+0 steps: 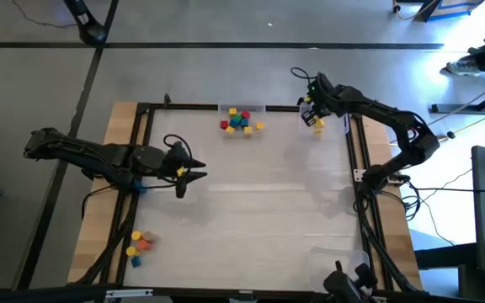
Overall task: Sort blocks by size
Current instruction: Put the triangle green block into the top right transparent bin, then put the cylinder brown block into the bottom right transparent bin
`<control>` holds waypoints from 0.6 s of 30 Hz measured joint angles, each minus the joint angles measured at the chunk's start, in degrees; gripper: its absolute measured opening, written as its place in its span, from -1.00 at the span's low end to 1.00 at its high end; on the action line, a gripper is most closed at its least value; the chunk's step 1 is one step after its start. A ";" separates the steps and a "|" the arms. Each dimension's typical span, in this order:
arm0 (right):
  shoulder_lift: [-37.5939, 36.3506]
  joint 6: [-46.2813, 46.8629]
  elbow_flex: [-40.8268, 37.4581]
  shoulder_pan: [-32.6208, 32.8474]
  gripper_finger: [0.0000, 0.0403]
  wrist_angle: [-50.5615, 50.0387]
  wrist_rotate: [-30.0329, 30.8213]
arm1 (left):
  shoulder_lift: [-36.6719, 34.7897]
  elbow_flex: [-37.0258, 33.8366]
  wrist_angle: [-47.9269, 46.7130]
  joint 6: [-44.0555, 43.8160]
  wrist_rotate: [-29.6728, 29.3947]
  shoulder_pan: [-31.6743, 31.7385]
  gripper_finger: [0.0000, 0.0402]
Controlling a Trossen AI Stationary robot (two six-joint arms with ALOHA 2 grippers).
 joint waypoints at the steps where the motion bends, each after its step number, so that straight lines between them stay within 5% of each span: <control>1: 0.40 0.02 -0.46 -0.04 -0.96 0.04 0.13 | 0.20 0.00 0.00 0.00 0.00 0.00 -0.29; 5: 1.03 0.07 -1.21 -0.01 -0.84 -0.26 1.02 | 0.50 0.00 0.03 0.00 0.01 0.00 -0.29; 13: 1.03 0.51 0.05 0.11 -0.06 -3.96 1.53 | 0.64 -0.02 0.05 0.83 0.02 0.00 -0.29; 18: -0.05 3.11 2.03 1.05 0.25 -7.00 -4.34 | 0.62 -0.02 0.05 2.77 0.02 0.00 -0.29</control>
